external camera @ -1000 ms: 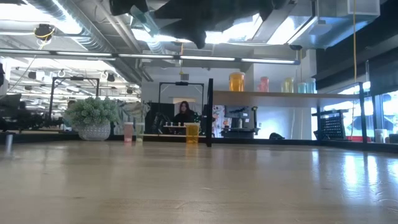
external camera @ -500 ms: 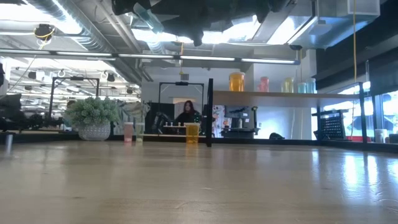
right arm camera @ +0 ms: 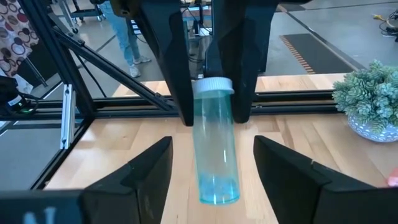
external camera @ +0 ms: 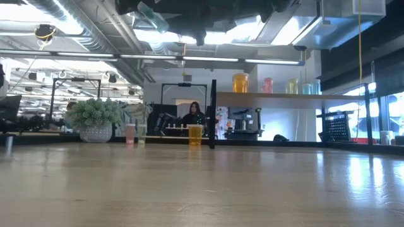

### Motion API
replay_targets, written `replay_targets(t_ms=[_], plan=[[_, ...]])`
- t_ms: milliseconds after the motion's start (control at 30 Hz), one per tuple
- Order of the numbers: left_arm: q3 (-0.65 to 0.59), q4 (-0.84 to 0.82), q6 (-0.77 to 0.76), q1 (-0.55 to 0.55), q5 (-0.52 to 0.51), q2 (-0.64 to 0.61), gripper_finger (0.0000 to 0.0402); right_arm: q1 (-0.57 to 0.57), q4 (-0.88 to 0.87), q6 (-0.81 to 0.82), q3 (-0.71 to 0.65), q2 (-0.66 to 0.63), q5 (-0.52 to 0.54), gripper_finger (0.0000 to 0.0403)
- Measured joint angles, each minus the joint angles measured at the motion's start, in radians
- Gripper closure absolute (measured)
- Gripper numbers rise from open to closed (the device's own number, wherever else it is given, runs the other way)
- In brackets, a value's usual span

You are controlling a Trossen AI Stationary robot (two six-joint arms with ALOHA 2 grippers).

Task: Pick and place medicine bottles onto shelf by color
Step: Put the blue pill bottle on the shelf aligned with the other blue pill bottles

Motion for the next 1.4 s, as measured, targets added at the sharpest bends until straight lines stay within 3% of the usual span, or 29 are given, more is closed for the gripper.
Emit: replay_targets(t_ms=[800,1400], plan=[[-0.001,0.047,0.035,-0.011,0.003,0.031,0.0304,0.000,-0.003,0.001,0.000,0.000,0.000,0.0182],[-0.001,0.045,0.048,-0.011,-0.009,0.030,0.0304,0.001,-0.005,0.004,0.000,0.000,0.000,0.0250]])
